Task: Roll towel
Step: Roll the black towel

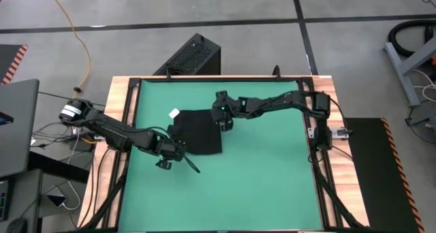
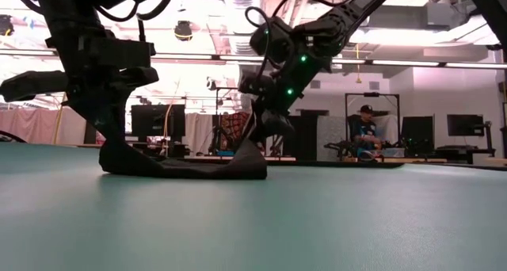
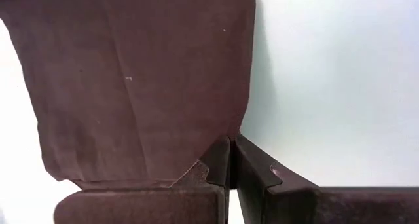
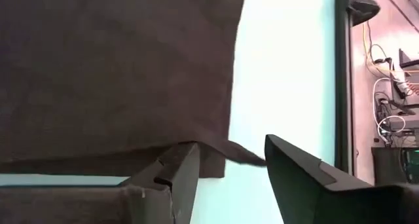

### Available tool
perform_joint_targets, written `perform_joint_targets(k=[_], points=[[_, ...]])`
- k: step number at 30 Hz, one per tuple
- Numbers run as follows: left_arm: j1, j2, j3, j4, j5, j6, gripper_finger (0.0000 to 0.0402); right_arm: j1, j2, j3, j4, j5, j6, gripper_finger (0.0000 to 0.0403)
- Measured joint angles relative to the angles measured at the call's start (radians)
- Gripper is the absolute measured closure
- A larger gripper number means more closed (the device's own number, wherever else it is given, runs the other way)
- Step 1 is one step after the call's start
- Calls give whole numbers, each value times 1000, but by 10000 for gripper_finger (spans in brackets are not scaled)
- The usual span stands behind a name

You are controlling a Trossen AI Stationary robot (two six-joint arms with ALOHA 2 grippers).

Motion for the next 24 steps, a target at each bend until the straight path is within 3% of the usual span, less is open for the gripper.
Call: perform_joint_targets(k=[11,18,24], points=[[0,0,0,1,-6,-16,400,-36,38,-3,6,-52,-13,211],[-31,0,6,-2,-85,15,400,-32,47,-2,-6,-62,-37,212],[-61,0,85,-18,-134,-12,400,-32,48,-3,-3,-71,-36,212]])
